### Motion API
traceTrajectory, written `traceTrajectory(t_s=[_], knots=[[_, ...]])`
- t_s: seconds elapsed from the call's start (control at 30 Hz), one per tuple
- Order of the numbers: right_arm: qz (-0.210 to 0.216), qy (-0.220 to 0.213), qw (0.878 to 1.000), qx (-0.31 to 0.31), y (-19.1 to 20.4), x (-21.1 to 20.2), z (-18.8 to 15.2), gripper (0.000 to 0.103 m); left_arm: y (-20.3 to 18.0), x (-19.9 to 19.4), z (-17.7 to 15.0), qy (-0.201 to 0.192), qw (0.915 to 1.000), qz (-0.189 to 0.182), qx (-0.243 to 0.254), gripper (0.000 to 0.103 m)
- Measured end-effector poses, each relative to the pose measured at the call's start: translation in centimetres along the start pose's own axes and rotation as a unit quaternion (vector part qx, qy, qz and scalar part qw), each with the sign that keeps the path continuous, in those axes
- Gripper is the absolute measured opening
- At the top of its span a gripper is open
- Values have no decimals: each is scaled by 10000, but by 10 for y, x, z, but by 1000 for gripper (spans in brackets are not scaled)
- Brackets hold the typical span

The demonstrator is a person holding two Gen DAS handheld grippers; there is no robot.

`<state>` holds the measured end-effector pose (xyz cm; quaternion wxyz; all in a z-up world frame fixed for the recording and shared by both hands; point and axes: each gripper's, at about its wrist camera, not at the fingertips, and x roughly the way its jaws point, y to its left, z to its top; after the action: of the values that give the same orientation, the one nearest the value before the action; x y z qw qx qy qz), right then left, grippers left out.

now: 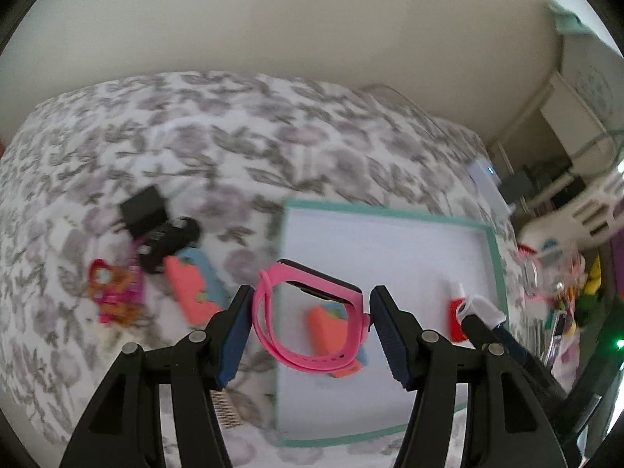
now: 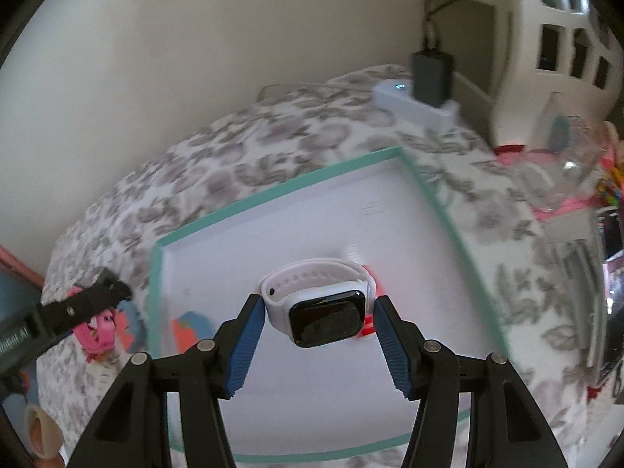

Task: Organize rigid objects
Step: 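Carry the smartwatch and pink band over the tray with both tools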

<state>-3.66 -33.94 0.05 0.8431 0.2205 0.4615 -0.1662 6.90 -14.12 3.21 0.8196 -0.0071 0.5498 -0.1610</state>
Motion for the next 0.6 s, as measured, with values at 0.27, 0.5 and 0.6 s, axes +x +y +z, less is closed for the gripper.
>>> traceTrajectory(t_s=[0.27, 0.5, 0.6], knots=[[-520, -105, 9985, 164, -28, -1, 3, 61, -39, 29, -11, 193, 9991, -177, 325, 62], [-693, -15, 9970, 352, -46, 8, 1, 61, -54, 48, -17, 269, 9984, -249, 425, 62], [-746, 4, 9966, 363, -48, 10, 1, 61, -56, 51, -17, 248, 9984, -273, 424, 62]])
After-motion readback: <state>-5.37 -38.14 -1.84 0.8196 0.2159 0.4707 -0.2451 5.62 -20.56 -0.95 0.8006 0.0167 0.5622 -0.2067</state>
